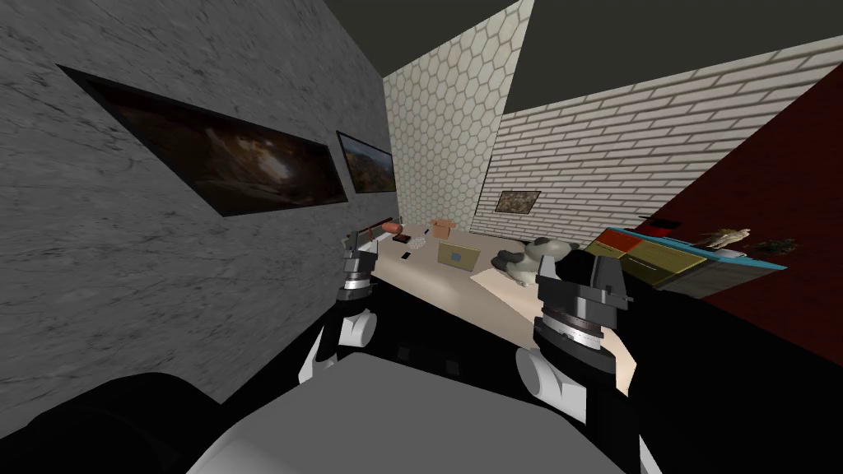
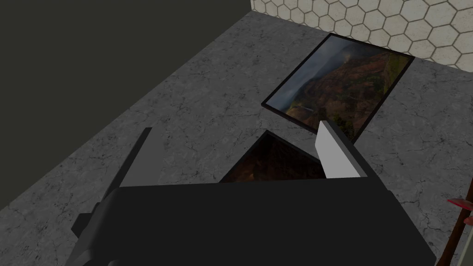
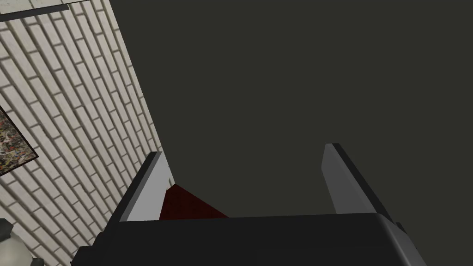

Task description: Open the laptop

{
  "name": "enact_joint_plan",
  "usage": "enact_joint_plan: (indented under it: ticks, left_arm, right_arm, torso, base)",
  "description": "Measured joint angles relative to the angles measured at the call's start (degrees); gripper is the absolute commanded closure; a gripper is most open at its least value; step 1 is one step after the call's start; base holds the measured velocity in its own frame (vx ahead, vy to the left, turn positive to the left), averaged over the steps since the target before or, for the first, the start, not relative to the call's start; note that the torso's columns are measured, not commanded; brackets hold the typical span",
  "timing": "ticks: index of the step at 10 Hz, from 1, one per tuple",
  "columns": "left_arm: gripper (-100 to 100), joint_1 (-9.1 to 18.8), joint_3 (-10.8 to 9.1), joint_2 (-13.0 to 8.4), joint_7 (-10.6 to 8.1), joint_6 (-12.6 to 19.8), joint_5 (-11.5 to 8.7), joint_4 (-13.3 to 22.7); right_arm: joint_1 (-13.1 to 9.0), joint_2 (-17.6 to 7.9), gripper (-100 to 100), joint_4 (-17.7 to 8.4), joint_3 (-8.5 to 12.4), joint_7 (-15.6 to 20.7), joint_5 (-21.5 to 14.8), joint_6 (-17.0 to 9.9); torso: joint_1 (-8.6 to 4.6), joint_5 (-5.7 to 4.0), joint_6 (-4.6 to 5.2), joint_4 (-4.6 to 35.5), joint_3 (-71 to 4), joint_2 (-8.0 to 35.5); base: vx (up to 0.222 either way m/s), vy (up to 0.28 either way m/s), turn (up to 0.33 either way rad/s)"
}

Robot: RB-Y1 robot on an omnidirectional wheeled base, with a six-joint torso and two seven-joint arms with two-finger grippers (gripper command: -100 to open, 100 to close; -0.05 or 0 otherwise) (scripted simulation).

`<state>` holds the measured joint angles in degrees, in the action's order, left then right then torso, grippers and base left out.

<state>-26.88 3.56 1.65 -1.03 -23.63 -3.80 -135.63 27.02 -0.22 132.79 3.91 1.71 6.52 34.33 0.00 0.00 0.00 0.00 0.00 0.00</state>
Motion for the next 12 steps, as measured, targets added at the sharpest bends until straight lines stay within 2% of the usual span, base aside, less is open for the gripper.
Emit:
enact_joint_plan:
  ticks: [2,9,10,12]
  left_arm:
    - [0,0.0,0.00,0.0,0.00,0.0,0.0,0.0]
    - [0,0.0,0.00,0.0,0.00,0.0,0.0,0.0]
    - [0,0.0,0.00,0.0,0.00,0.0,0.0,0.0]
    - [0,0.0,0.00,0.0,0.00,0.0,0.0,0.0]
  right_arm:
    - [0.0,0.0,0,0.0,0.0,0.0,0.0,0.0]
    - [0.0,0.0,0,0.0,0.0,0.0,0.0,0.0]
    - [0.0,0.0,-100,0.0,0.0,0.0,0.0,0.0]
    - [0.0,-2.1,-100,-0.7,0.4,0.4,-0.6,-0.3]
  torso:
    - [0.00,0.00,0.00,6.0,-12.0,6.0]
    - [0.00,0.00,0.00,35.4,-70.7,35.4]
    - [0.00,0.00,0.00,39.6,-79.2,39.6]
    - [0.08,0.03,0.00,42.0,-84.3,42.0]
  base:
    - [0.000,0.000,0.000]
    - [0.000,0.000,0.000]
    - [0.009,0.014,0.026]
    - [0.016,0.038,0.048]
